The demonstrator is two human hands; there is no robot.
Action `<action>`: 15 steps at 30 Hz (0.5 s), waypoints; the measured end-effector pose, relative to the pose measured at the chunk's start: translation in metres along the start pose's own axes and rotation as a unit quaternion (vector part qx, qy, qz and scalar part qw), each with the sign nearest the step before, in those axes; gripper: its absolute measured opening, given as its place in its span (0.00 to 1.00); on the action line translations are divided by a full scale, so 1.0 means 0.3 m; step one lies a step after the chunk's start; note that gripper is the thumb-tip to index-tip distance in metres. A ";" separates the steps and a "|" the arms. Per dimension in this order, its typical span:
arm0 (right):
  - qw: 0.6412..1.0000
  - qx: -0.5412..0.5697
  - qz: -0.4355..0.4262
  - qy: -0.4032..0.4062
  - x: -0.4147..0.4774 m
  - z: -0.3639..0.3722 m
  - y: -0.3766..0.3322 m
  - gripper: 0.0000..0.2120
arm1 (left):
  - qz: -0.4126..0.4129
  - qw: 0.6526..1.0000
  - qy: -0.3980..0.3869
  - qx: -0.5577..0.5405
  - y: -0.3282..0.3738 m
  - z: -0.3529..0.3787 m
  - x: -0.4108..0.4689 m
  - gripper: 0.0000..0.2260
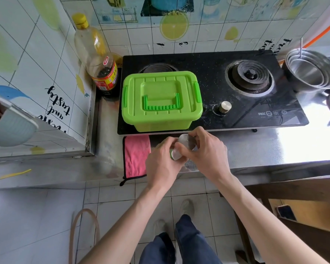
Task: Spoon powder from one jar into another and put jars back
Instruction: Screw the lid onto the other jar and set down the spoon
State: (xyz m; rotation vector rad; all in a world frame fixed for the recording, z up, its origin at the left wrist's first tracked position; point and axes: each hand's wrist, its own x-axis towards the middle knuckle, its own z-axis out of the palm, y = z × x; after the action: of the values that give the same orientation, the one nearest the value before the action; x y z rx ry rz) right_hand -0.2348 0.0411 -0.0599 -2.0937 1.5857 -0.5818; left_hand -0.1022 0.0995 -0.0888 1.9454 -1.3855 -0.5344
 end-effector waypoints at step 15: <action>0.992 -0.028 0.035 -0.118 -0.029 -0.015 0.117 0.26 | -0.008 0.995 -0.099 -0.010 -0.018 0.044 -0.018 0.25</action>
State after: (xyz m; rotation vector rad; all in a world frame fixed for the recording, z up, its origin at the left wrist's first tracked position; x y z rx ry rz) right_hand -0.2667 0.0407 -0.0772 -2.0518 1.5475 -0.2581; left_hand -0.1094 0.1017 -0.1020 1.9312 -1.4798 -0.7640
